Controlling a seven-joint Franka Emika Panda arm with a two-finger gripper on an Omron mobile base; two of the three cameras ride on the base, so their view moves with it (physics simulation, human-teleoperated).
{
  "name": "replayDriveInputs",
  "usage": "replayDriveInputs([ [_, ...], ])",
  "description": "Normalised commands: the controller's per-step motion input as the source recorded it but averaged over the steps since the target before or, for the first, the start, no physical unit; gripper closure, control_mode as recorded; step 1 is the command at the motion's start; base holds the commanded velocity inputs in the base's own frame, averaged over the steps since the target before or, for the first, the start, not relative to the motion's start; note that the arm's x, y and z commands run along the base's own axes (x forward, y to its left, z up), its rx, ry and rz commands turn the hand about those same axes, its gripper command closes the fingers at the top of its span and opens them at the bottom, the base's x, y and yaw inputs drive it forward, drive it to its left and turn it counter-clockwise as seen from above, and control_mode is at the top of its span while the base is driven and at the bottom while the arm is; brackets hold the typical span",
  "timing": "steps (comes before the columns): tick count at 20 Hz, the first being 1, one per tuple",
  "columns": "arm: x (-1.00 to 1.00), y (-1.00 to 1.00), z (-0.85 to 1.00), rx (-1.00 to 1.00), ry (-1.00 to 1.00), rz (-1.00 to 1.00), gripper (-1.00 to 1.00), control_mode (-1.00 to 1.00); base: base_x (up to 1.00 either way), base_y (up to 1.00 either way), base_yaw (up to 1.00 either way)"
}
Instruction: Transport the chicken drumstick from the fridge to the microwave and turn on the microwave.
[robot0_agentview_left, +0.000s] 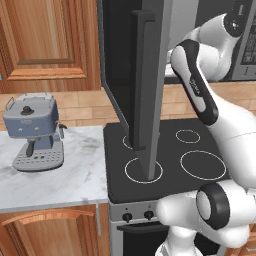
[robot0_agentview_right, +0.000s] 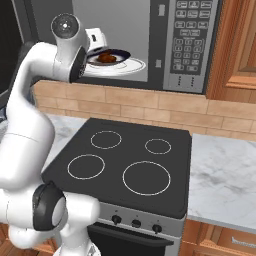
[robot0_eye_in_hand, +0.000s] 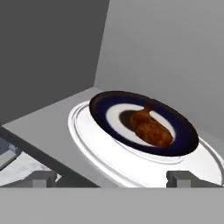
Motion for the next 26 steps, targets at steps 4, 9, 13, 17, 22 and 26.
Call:
replayDriveInputs([
  [4, -0.84, -0.07, 0.34, 0.00, 0.00, 0.00, -1.00, -1.00, 0.00, 0.00, 0.00],
  [9, -0.84, -0.10, 0.25, 0.00, 0.00, 0.00, -1.00, -1.00, 0.00, 0.00, 0.00],
  [13, -0.88, -0.02, 0.14, 0.00, -0.08, 0.00, -1.00, -1.00, 0.00, 0.00, 0.00],
  [17, -0.95, 0.00, 0.12, 0.00, -0.18, 0.00, -1.00, -1.00, 0.00, 0.00, 0.00],
  [22, -0.86, 0.00, 0.22, 0.00, -0.07, 0.00, -1.00, -1.00, 0.00, 0.00, 0.00],
  [26, -0.57, 0.00, 0.27, 0.00, 0.00, 0.00, -1.00, -1.00, 0.00, 0.00, 0.00],
])
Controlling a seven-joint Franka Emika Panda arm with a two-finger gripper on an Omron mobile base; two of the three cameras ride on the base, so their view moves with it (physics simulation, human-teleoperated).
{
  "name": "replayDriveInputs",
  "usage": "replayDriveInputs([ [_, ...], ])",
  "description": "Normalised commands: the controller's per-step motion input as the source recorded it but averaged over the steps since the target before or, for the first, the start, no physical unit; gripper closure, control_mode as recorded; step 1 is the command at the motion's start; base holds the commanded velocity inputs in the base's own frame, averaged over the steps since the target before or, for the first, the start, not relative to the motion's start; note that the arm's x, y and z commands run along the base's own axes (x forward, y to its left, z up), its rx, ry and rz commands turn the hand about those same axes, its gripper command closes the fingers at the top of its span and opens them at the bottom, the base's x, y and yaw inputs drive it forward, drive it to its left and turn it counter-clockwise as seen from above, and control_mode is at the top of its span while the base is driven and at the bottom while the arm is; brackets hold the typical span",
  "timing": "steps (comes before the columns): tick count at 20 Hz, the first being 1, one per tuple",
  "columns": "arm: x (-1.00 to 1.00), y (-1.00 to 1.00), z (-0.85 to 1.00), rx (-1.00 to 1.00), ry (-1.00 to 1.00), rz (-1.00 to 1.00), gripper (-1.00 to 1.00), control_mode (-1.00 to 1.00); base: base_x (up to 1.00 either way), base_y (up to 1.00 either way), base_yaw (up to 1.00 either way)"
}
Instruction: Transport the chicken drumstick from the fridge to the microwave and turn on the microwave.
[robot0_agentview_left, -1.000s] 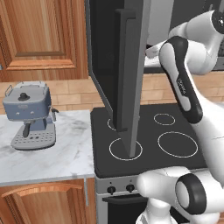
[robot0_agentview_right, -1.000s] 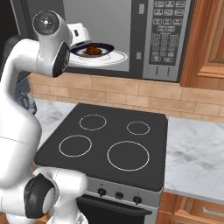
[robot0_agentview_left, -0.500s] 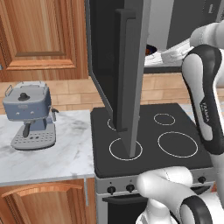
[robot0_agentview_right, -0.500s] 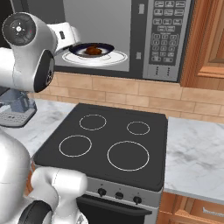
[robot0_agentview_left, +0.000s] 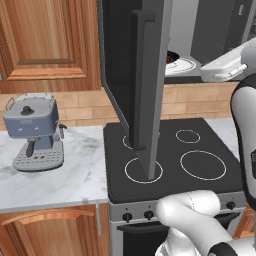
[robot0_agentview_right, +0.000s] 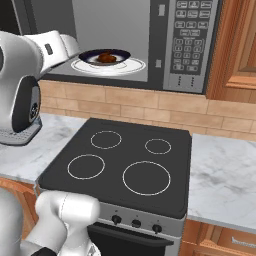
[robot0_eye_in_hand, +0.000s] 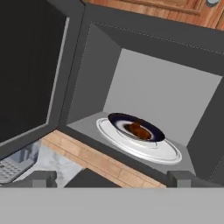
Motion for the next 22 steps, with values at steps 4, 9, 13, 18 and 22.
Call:
replayDriveInputs([
  [4, -0.49, 0.00, 0.11, 0.00, 0.00, 0.00, -1.00, -1.00, 0.00, 0.00, 0.00],
  [9, -0.42, 0.00, 0.01, 0.00, 0.00, 0.00, -1.00, -1.00, 0.00, 0.00, 0.00],
  [13, -0.35, 0.00, 0.00, 0.00, 0.00, 0.00, -1.00, -1.00, 0.00, 0.00, 0.00],
  [18, -0.38, 0.00, 0.00, 0.00, 0.00, 0.00, 1.00, -1.00, 0.00, 0.00, 0.00],
  [22, -0.32, 0.01, 0.00, 0.00, 0.00, 0.00, 1.00, -1.00, 0.00, 0.00, 0.00],
])
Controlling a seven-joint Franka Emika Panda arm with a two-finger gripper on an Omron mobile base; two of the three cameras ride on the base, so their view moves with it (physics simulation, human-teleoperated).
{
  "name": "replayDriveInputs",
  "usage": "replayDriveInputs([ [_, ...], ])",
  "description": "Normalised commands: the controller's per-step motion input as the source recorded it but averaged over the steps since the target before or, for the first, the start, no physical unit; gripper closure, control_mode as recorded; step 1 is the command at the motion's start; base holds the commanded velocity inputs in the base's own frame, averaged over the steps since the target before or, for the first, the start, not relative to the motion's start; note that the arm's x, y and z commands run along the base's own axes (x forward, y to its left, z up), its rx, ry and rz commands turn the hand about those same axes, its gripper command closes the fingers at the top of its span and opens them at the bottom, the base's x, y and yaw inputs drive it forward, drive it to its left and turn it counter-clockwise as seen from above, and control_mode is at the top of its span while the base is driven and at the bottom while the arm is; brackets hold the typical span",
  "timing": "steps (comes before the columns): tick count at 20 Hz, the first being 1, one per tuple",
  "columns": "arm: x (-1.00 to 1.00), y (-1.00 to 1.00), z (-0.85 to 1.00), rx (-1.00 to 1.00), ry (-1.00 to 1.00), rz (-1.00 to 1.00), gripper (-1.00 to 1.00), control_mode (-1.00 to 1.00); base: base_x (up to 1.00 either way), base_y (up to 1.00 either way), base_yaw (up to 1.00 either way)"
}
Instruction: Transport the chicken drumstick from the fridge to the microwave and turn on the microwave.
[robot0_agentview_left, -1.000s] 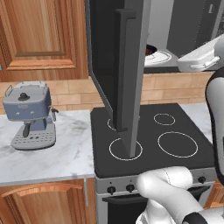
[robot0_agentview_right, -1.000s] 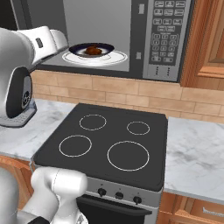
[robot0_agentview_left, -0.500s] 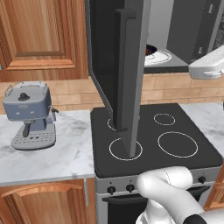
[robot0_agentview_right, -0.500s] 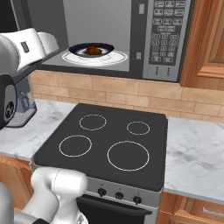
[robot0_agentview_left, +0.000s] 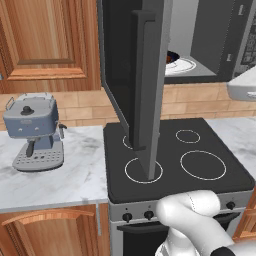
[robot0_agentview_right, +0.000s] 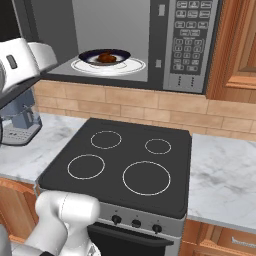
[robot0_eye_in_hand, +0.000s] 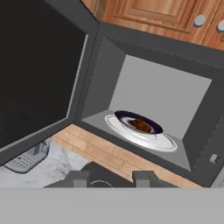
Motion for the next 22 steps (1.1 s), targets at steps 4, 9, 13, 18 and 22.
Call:
replayDriveInputs([
  [4, -0.36, 0.02, 0.00, 0.00, 0.00, 0.00, 1.00, -1.00, 0.00, 0.00, 0.00],
  [9, -0.44, 0.07, 0.01, 0.00, -0.04, 0.00, 1.00, -1.00, 0.00, 0.00, 0.00],
  [13, -0.45, 0.12, 0.07, 0.00, -0.04, 0.00, 1.00, -1.00, 0.00, 0.00, 0.00],
  [18, -0.44, 0.21, 0.02, -0.01, 0.00, 0.00, 1.00, -1.00, 0.00, 0.00, 0.00],
  [22, -0.29, 0.26, 0.01, 0.00, 0.00, 0.00, 1.00, -1.00, 0.00, 0.00, 0.00],
])
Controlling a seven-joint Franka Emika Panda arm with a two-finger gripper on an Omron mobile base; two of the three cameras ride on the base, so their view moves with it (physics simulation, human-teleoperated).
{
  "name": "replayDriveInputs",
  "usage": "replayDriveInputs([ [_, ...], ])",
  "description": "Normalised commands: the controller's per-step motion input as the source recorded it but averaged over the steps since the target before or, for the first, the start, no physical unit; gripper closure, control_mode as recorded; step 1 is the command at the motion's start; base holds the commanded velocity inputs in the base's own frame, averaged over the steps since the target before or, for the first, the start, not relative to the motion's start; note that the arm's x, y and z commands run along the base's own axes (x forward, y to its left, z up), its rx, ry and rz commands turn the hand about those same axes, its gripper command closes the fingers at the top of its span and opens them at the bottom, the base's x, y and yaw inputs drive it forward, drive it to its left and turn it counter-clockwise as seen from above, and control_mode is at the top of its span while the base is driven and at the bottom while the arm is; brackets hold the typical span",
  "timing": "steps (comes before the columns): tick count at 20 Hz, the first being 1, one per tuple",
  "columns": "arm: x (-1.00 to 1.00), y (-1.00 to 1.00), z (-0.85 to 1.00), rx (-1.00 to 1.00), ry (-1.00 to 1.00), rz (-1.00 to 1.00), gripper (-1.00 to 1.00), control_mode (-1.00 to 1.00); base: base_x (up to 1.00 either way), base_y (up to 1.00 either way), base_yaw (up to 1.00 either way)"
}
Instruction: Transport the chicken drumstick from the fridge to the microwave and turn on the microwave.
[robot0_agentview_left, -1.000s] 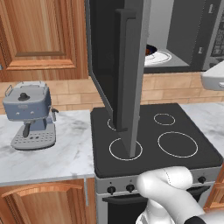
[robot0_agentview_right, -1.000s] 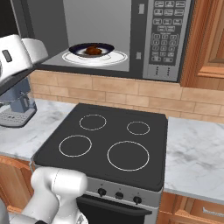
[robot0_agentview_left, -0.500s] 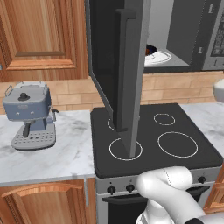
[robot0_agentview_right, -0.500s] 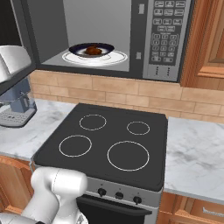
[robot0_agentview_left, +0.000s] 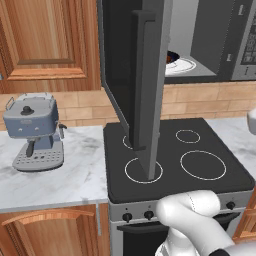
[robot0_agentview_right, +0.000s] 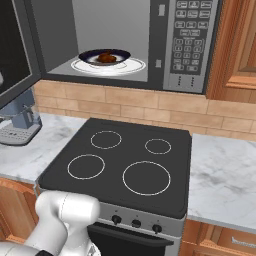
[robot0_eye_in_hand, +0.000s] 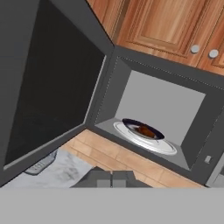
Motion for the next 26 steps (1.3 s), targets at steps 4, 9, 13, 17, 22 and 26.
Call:
replayDriveInputs([
  [4, -0.22, 0.15, 0.08, 0.00, 0.00, 0.00, 1.00, -1.00, 0.00, 0.00, 0.00],
  [9, -0.27, 0.12, 0.08, 0.00, 0.00, 0.00, 1.00, -1.00, 0.00, 0.00, 0.00],
  [13, -0.19, 0.21, 0.00, 0.00, 0.00, 0.00, 1.00, -1.00, 0.00, 0.00, 0.00],
  [17, -0.18, 0.20, 0.03, 0.00, 0.00, 0.00, 1.00, -1.00, 0.00, 0.00, 0.00],
  [22, -0.18, 0.23, 0.04, 0.00, 0.00, 0.00, 1.00, -1.00, 0.00, 0.00, 0.00],
  [26, -0.20, 0.29, 0.01, 0.00, 0.00, 0.00, 1.00, -1.00, 0.00, 0.00, 0.00],
])
